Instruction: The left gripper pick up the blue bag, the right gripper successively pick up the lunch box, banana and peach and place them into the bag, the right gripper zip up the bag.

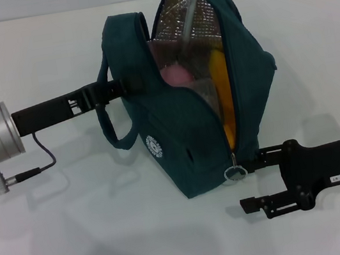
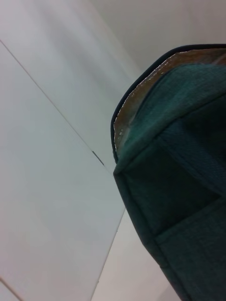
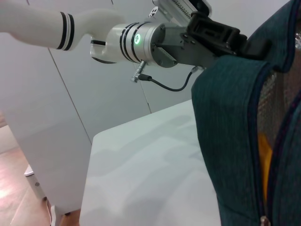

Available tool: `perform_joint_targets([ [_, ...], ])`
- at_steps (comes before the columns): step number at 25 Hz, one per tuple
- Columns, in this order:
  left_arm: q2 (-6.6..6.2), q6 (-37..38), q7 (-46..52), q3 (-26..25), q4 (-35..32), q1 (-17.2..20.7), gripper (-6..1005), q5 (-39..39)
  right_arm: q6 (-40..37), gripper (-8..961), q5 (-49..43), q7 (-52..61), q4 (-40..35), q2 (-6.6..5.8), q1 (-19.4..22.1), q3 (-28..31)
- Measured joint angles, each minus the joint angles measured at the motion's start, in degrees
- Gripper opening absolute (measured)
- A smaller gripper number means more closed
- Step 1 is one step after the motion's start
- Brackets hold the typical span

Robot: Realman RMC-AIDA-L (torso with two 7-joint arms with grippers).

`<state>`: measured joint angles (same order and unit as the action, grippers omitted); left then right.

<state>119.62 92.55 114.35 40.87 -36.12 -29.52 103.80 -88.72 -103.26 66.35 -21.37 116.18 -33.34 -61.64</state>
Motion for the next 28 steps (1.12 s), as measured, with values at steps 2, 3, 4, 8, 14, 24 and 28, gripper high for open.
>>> perform_joint_targets([
  [2,0.0,0.0,0.0,0.0,0.0,0.0,48,0.0,0.1,748,0.0,0.0,0.3,0.0,0.0,0.0],
  [3,0.0,0.0,0.0,0.0,0.0,-0.1,48,0.0,0.2,742,0.0,0.0,0.5,0.0,-0.1,0.0],
  [4,0.0,0.0,0.0,0.1,0.0,-0.1,48,0.0,0.3,735,0.0,0.0,0.5,0.0,-0.1,0.0],
  [8,0.0,0.0,0.0,0.2,0.0,-0.2,48,0.0,0.4,715,0.0,0.0,0.6,0.0,-0.1,-0.1],
  [14,0.0,0.0,0.0,0.1,0.0,-0.3,49,0.0,0.6,695,1.6,-0.1,1.5,0.0,-0.4,-0.6],
  [24,0.0,0.0,0.0,0.0,0.0,-0.2,49,0.0,4.1,661,8.9,-0.5,2.9,0.0,-1.4,-8.7],
  [28,0.0,0.0,-0.3,0.0,0.0,-0.1,49,0.0,4.8,647,9.5,-0.4,2.8,0.01,-1.4,-9.2],
])
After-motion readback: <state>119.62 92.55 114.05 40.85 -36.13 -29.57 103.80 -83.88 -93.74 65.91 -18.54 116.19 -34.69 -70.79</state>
